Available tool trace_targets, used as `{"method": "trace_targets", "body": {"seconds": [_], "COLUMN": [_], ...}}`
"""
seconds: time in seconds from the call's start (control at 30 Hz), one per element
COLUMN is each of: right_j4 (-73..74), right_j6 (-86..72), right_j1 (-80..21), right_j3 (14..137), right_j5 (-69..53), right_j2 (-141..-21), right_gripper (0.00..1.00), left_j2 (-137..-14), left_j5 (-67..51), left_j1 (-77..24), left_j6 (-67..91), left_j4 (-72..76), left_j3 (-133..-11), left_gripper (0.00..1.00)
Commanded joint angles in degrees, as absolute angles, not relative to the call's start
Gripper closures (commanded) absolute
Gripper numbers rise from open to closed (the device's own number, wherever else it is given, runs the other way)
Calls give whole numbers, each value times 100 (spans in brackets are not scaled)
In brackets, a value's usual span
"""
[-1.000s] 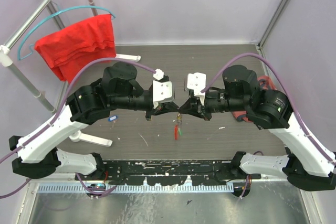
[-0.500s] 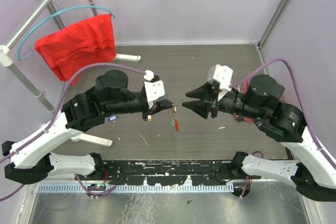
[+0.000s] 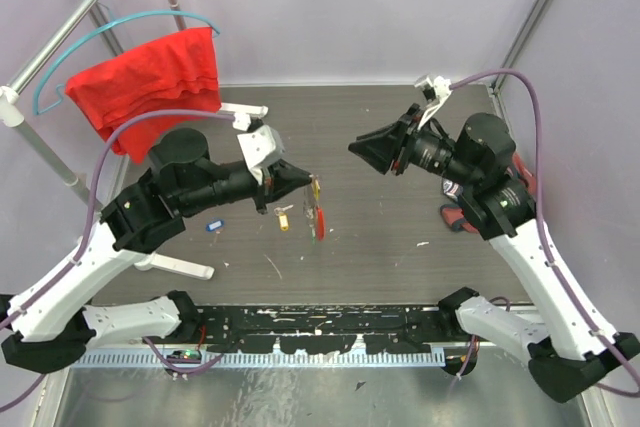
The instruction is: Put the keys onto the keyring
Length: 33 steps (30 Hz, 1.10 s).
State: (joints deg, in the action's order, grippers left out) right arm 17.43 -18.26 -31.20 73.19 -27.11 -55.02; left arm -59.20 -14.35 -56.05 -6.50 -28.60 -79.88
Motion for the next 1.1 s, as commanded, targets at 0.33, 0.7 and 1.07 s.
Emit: {"method": "trace_targets", "body": {"seconds": [0.33,0.7,1.07], "right_j4": [-2285,-1778,-2157], "right_j6": [-4814,-4333,-4615], "right_j1": [-2191,-2193,-2193], "right_j3": [5881,6184,6075], "right_j5": [-4965,-5065,-5315], "right_j2": [-5065,-5098,-5160], "right_gripper": [53,53,54], "left_j2": [-5802,-6172,-6391], "left_j5": [-3487,-3821,-4079], "left_j1": [-4393,-4390,-4392], "left_j6": [802,1365,1487], "left_j4": [-681,235,364], "left_j3": [-7474,-7564,-7635], "left_gripper": [100,100,100]}}
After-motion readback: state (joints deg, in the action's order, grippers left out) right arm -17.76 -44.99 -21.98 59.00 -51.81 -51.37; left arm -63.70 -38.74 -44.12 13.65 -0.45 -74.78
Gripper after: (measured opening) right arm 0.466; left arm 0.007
